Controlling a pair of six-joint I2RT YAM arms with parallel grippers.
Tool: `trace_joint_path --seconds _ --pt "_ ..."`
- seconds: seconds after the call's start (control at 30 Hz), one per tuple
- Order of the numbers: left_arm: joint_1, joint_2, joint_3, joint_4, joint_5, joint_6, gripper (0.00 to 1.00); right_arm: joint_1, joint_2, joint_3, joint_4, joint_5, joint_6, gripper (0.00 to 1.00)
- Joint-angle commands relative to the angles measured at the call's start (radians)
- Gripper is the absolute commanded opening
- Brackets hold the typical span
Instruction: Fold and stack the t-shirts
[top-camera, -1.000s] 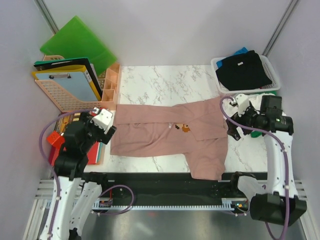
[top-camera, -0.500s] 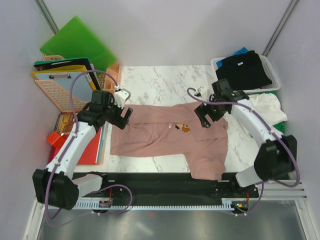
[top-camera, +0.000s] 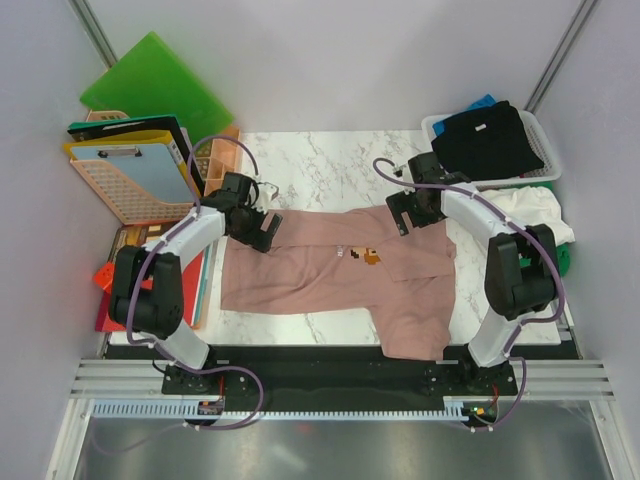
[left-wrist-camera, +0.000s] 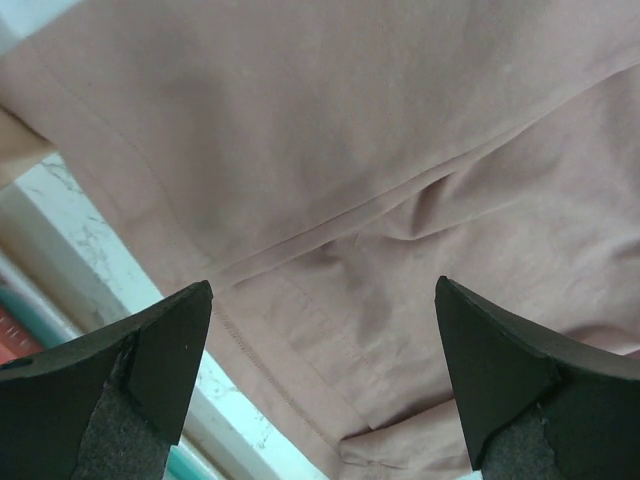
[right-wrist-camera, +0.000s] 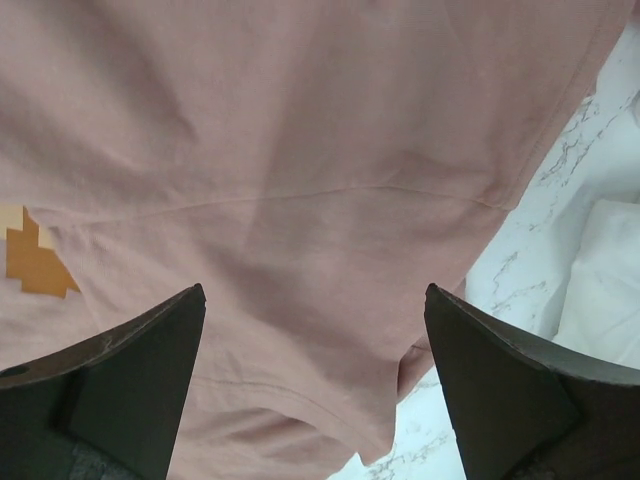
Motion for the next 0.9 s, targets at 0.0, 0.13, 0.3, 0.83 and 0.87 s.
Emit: trace_joint_path --seconds 0.0,0.13,0.3,0.83,0.87 --pt "-0.001 0.05 0.049 0.062 0.034 -0.044 1.0 -0.001 -0.003 -0.03 0.084 0.035 0.041 0.98" --pt "-0.001 0.109 0.081 0.069 0.019 -0.067 1.0 -0.005 0.088 -0.017 0.103 -0.039 0.062 0.98" --pt "-0.001 0.163 0.085 0.097 0.034 -0.108 1.0 -0.01 0.155 -0.047 0.169 -0.096 0.087 0.98" --pt "0.014 0.34 0.155 0.149 -0.056 -0.151 1.0 -0.108 0.278 -0.034 0.293 -0.106 0.131 0.98" --pt "0.012 0.343 0.175 0.149 -0.065 -0.148 1.0 -0.117 0.283 -0.026 0.29 -0.108 0.13 0.98"
